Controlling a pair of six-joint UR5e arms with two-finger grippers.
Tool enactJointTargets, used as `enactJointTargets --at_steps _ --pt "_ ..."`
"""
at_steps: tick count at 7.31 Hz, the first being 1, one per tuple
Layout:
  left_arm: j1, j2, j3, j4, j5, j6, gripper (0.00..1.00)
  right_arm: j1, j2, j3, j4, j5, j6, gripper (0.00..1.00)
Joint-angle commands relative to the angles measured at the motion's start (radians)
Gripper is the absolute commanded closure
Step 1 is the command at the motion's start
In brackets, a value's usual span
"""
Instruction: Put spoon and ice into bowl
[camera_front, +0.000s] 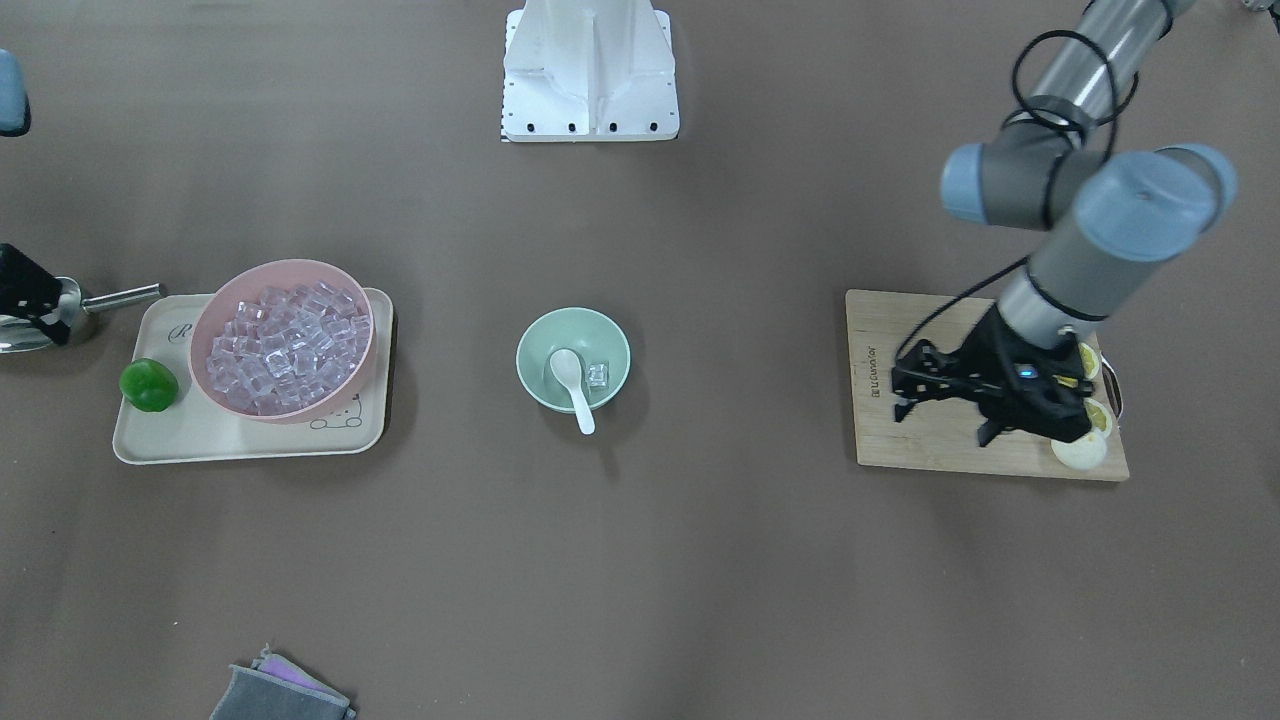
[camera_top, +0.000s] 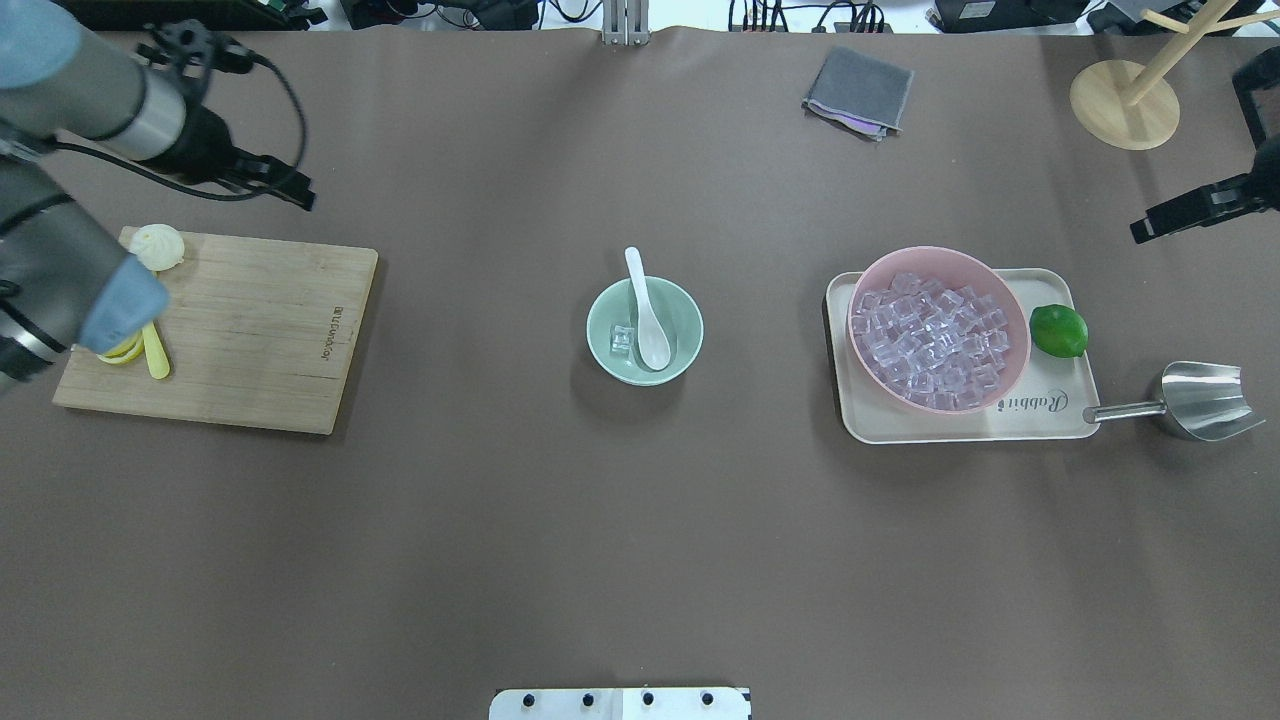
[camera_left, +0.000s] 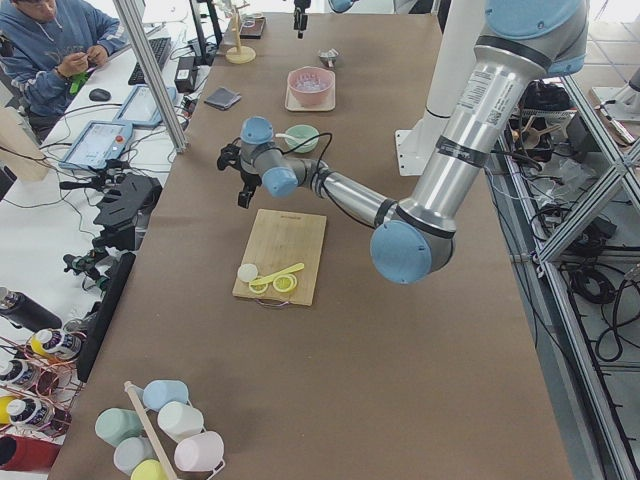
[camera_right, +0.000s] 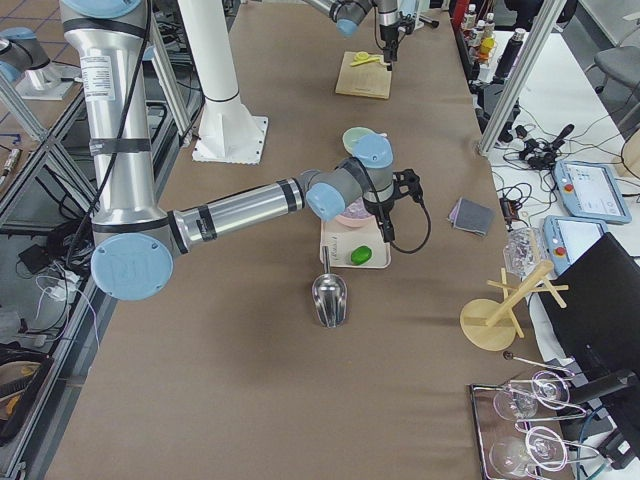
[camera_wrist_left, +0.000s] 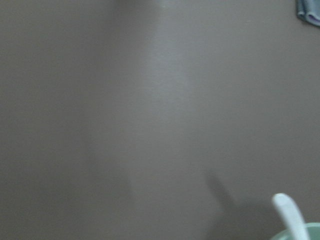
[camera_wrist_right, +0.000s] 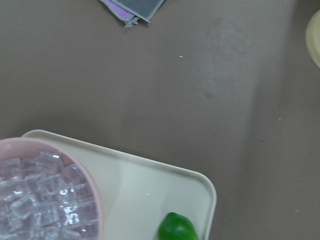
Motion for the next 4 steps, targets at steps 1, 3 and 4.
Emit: enactJointTargets --at_steps 1,3,4 --pt "-0.229 0.142 0.004 0.026 -0.196 0.259 0.01 0.111 0.01 -0.163 -0.001 0.035 -0.147 0.0" --pt "-0.356 0.184 -0.021 0.213 -0.261 0.425 0.01 0.159 0.044 -0.284 -0.004 0.049 -0.242 0.0" --pt "-0.405 0.184 -0.05 0.369 -0.264 0.54 0.01 0.159 0.051 -0.289 -0.028 0.041 -0.243 0.0"
